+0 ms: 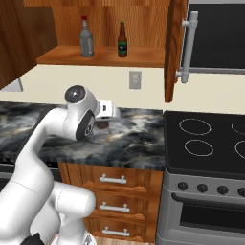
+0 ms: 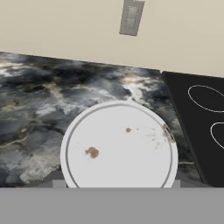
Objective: Sort all alcoholic drinks to one cabinet, and non-alcoholic drinks to the other.
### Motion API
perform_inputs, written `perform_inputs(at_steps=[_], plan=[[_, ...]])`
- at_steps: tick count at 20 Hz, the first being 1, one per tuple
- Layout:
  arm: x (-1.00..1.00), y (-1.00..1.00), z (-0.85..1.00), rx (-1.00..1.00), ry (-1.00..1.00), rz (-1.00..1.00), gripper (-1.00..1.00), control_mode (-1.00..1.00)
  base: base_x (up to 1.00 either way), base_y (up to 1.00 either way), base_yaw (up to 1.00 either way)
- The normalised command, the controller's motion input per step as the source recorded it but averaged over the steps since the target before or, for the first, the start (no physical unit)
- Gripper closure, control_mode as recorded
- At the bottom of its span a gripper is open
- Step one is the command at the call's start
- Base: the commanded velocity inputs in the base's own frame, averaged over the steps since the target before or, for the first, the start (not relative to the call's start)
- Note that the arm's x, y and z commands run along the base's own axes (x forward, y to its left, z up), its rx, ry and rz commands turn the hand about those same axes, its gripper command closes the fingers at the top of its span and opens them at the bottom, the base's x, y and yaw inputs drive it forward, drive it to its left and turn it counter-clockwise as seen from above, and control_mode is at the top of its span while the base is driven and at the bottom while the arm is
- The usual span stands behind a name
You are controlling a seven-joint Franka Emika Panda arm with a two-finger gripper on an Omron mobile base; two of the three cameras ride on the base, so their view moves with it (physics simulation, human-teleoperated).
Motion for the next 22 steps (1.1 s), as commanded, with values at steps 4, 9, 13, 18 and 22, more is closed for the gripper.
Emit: perform_inputs(at_steps=[4, 9, 13, 18, 22], plan=[[-0.43, 0.1, 0.26, 0.0, -0.03, 0.0, 1.0, -1.0, 0.0, 0.0, 0.0], [-0.41, 0.09, 0.28, 0.0, -0.03, 0.0, 1.0, -1.0, 0.0, 0.0, 0.0], [-0.36, 0.07, 0.3, 0.0, 0.0, -0.02, 1.0, -1.0, 0.0, 0.0, 0.0], [-0.33, 0.02, 0.25, 0.0, 0.0, -0.02, 1.0, -1.0, 0.0, 0.0, 0.0], [-0.24, 0.0, 0.16, 0.0, 0.0, -0.02, 1.0, -1.0, 0.0, 0.0, 0.0]])
